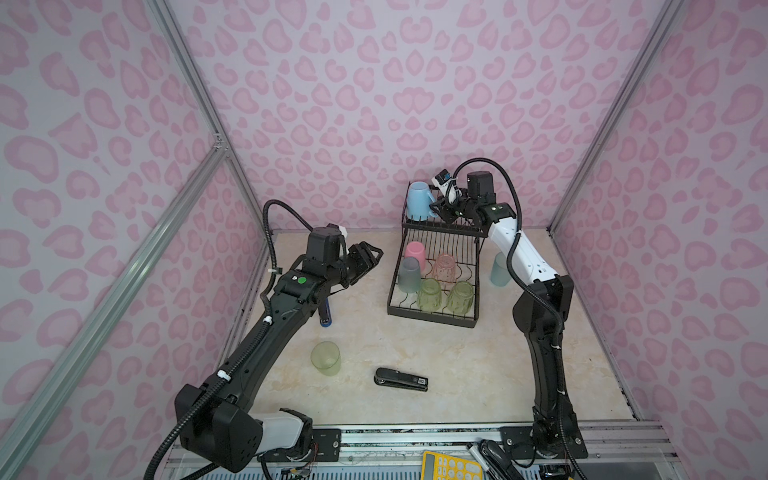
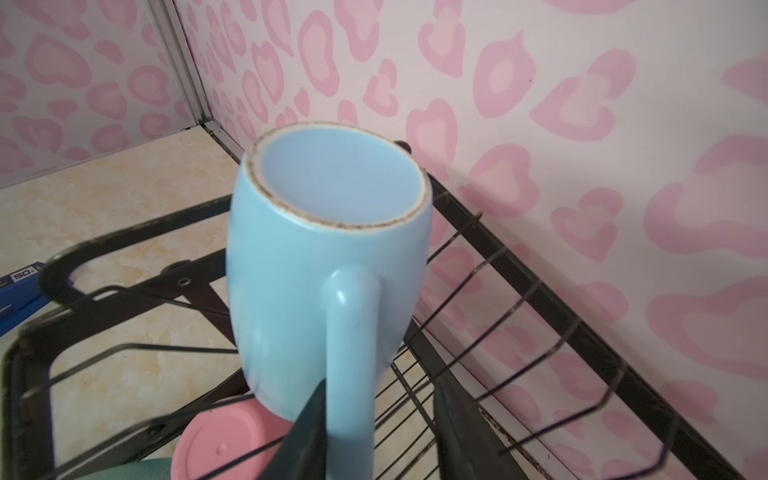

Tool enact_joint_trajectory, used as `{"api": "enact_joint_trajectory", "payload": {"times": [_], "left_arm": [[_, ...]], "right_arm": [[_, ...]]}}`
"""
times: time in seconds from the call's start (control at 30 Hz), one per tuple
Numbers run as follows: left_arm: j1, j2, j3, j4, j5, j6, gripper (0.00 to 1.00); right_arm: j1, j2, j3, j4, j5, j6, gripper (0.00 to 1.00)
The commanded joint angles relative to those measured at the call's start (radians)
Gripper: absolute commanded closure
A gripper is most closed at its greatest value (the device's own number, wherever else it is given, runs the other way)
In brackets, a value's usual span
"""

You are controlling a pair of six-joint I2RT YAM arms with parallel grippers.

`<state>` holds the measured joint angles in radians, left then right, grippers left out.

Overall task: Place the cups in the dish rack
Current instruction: 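Lower the mug upright onto the upper tier with the right gripper, then open the right gripper and withdraw it while the left moves to the pale green cup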

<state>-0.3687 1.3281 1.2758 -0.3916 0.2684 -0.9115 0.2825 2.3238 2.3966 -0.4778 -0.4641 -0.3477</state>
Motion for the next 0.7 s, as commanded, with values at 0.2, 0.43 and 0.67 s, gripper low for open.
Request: {"api": "enact_joint_trajectory", "payload": {"times": [0.2,0.43,0.67], "left_arm": [[0.000,-0.023,-0.026,-0.064,-0.053,0.022,0.29],[0.002,-0.013,-0.014,-0.172,-0.112,0.040,0.23],[0.003,0.004,-0.023,-0.313,-0.178,0.037,0.21]], "right_arm": [[0.009,-0.029,-0.011,-0.050,0.002,0.030,0.47],[0.020,-0.097,-0.060,-0.015,-0.002,0.044,0.37],[0.026,-0.183,-0.126,0.008,0.006,0.068,0.35]]}}
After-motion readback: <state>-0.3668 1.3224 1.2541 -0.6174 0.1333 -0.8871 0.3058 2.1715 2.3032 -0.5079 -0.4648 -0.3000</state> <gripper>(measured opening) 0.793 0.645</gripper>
